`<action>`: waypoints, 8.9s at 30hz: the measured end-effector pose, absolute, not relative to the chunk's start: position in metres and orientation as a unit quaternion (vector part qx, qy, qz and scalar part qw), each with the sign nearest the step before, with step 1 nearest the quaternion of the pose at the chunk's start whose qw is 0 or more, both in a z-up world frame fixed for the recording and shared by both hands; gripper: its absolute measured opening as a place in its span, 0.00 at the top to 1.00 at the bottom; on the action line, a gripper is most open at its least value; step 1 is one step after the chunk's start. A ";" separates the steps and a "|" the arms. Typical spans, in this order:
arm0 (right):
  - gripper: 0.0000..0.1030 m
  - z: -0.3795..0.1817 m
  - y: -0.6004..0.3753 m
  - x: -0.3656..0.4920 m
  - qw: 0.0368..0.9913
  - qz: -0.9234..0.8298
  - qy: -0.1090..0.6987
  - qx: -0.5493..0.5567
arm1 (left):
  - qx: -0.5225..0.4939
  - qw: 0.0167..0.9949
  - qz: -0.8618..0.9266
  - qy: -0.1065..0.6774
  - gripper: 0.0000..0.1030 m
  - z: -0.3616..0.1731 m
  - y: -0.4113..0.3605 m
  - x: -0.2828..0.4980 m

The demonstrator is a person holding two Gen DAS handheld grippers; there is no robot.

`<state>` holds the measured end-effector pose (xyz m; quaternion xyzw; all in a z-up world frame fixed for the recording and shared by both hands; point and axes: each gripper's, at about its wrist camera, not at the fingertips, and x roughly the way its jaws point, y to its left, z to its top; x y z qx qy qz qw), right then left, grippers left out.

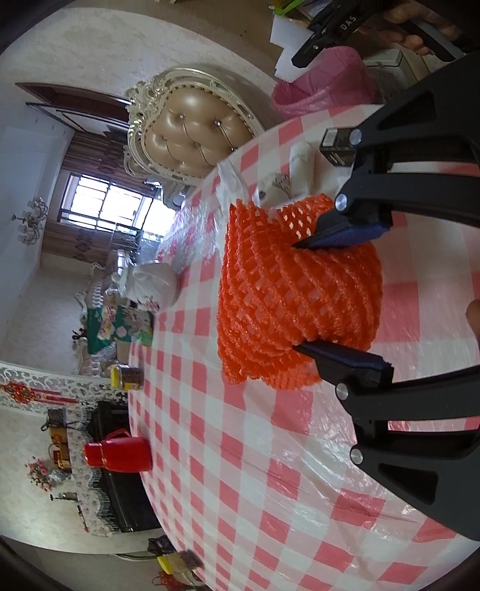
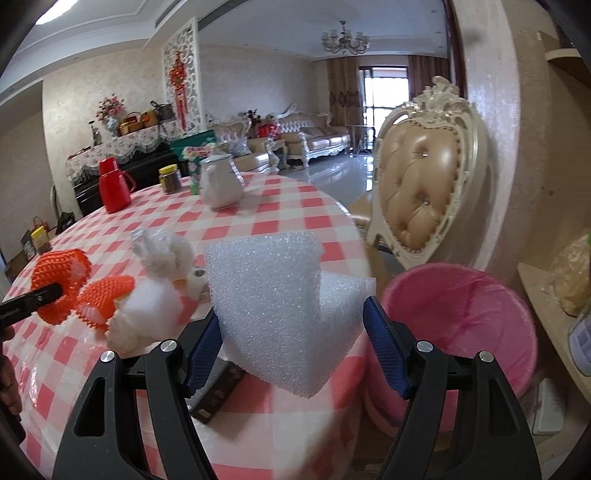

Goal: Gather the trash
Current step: 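Carry the orange net and foam block over the pink bin with both tools, then open both tools to drop the net and foam block into the bin, then move both tools back over the remaining litter on the table, then grasp the orange net with white foam inside using the left tool, then grasp the crumpled white tissue with the right tool while the left tool holds the net, then carry the orange net and white tissue over the pink bin with both tools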

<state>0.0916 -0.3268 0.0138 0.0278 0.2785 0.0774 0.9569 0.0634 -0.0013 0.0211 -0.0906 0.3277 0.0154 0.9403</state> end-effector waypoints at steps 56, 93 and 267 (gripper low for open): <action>0.31 -0.025 -0.517 0.126 0.947 -0.066 0.308 0.066 | 0.011 0.906 -0.246 0.343 0.48 0.028 -0.328 0.183; 0.14 -0.018 -0.494 0.104 0.950 -0.037 0.303 0.061 | -0.018 0.910 -0.235 0.342 0.24 0.026 -0.295 0.164; 0.66 0.028 -0.261 0.144 0.933 0.171 0.316 -0.008 | -0.134 0.937 0.017 0.322 0.62 0.021 0.016 0.100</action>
